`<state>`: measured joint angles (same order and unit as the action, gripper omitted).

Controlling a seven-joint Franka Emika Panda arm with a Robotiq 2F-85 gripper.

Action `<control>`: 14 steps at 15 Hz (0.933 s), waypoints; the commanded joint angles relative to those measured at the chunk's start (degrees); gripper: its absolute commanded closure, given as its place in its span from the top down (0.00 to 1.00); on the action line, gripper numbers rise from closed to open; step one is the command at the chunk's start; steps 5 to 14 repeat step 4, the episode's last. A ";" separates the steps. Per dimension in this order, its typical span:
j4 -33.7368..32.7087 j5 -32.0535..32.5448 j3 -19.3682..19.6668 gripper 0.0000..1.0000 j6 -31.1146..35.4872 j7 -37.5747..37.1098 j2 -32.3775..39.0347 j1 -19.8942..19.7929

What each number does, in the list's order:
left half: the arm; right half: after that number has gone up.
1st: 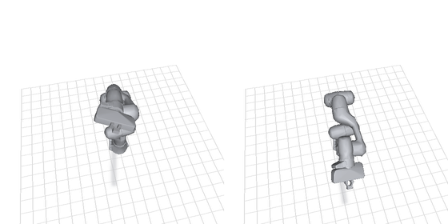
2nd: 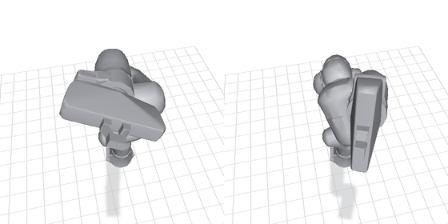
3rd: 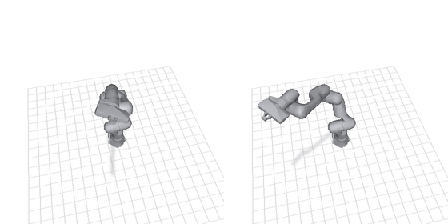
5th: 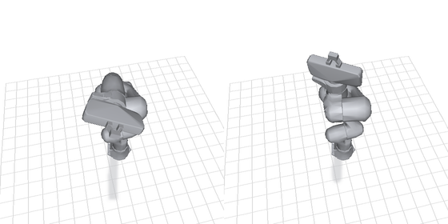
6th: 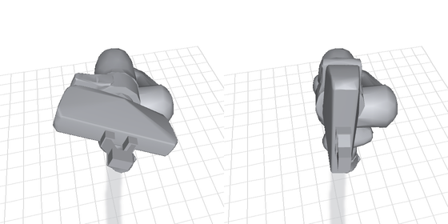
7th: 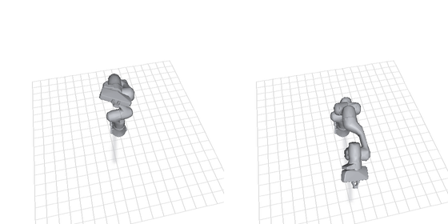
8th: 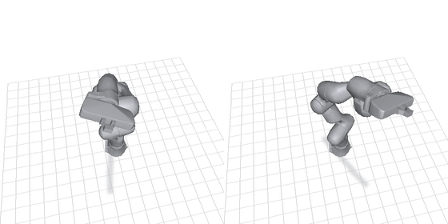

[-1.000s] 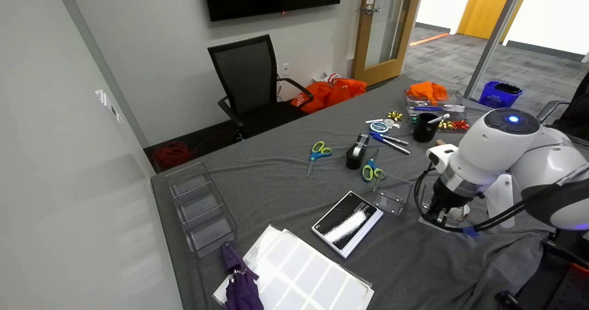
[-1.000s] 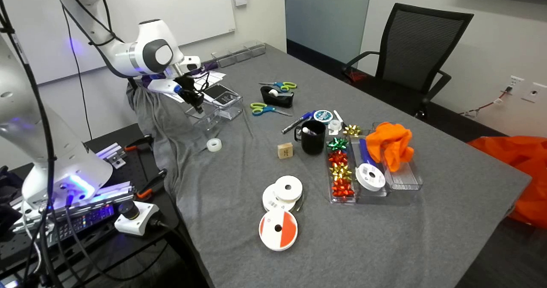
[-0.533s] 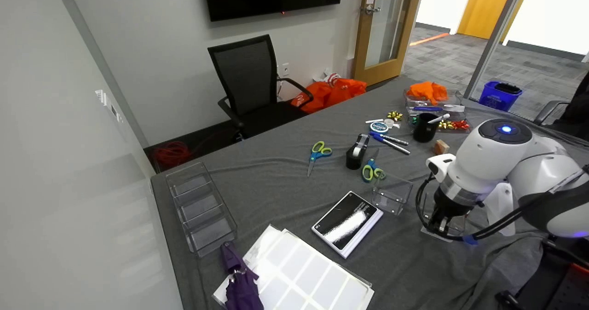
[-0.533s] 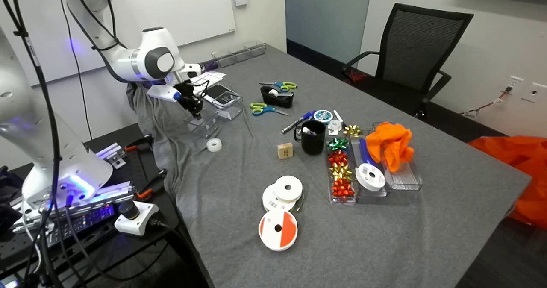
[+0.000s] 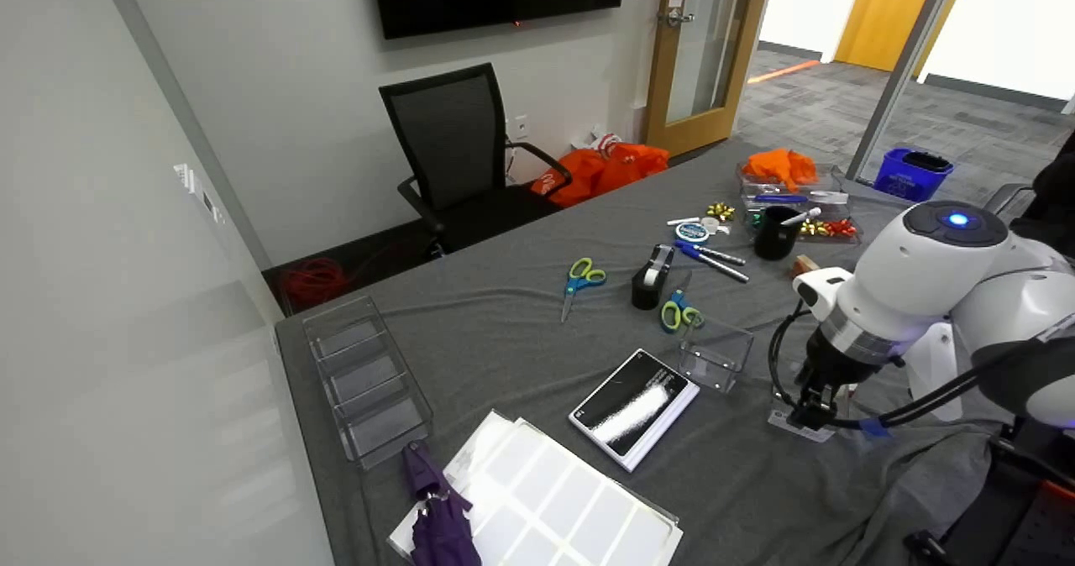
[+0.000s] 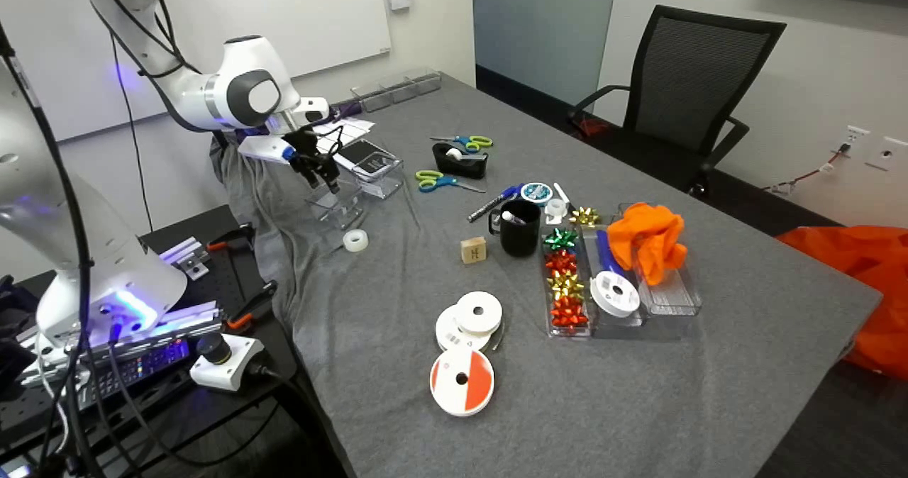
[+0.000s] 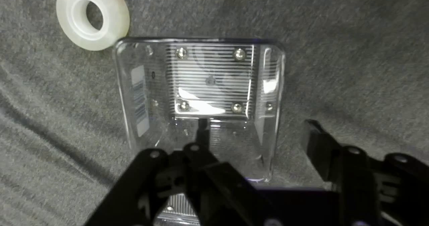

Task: Move the clear container at the front to the left.

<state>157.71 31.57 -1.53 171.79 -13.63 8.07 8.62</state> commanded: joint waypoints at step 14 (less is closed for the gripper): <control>1.63 -13.94 -3.25 1.00 -2.95 15.03 -5.92 -2.62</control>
